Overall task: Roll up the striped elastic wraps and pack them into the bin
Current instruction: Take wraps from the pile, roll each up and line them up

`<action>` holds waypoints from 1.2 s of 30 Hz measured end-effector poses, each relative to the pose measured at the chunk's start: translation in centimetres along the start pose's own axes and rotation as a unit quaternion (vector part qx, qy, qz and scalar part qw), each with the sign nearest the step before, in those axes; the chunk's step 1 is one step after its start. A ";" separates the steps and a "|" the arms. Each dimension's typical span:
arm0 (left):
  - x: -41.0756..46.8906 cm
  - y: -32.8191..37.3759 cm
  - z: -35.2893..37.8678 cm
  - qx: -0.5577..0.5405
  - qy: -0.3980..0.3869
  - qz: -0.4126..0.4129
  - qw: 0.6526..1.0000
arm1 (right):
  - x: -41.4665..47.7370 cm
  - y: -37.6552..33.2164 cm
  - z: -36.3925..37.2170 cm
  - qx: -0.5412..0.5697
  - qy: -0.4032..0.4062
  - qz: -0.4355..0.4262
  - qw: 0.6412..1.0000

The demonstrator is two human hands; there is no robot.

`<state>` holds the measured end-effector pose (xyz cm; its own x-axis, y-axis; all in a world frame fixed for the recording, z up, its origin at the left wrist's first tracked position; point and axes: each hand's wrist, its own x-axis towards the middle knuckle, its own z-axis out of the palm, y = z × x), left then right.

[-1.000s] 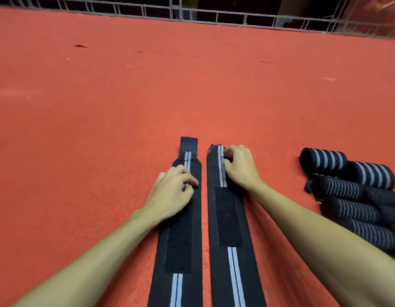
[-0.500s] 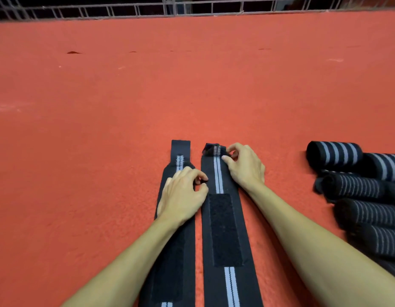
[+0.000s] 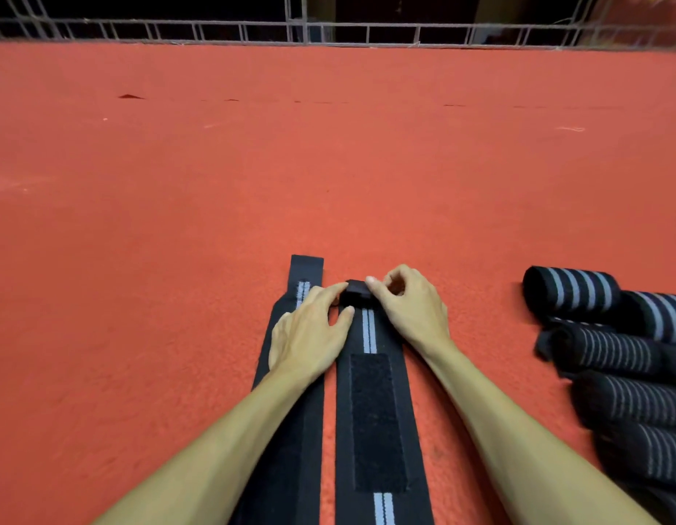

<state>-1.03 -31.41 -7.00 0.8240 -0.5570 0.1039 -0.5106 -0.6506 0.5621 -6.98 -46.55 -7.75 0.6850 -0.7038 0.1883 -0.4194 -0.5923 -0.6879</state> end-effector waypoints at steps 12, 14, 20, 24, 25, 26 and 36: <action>0.1 -0.4 0.3 -0.015 0.001 -0.008 1.000 | -0.4 0.4 -0.2 0.136 0.039 -0.081 0.987; 0.2 -0.4 0.3 -0.005 -0.007 -0.005 1.000 | -0.4 0.3 -0.1 0.182 0.060 -0.074 0.979; 0.1 -0.4 0.1 0.013 -0.012 0.017 1.000 | 0.1 0.4 -0.5 0.273 0.233 0.024 0.933; 0.1 -0.6 0.4 0.013 -0.004 0.039 0.999 | -0.1 0.1 -0.3 0.229 0.152 0.031 0.961; 0.1 -0.6 0.4 0.014 -0.002 0.044 0.999 | -0.1 0.0 -0.3 0.214 0.141 0.027 0.966; 0.2 -0.7 0.4 0.014 0.000 0.048 0.999 | -0.1 0.0 -0.3 0.200 0.131 0.024 0.971; -0.5 0.1 -0.6 -0.117 -0.015 0.081 0.990 | -2.0 -0.6 -2.9 0.201 -0.024 -0.044 0.978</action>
<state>-1.36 -30.86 -6.47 0.7260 -0.6623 0.1853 -0.5619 -0.4159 0.7150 -9.85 -45.91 -5.74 0.7387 -0.6327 0.2325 -0.0958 -0.4400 -0.8929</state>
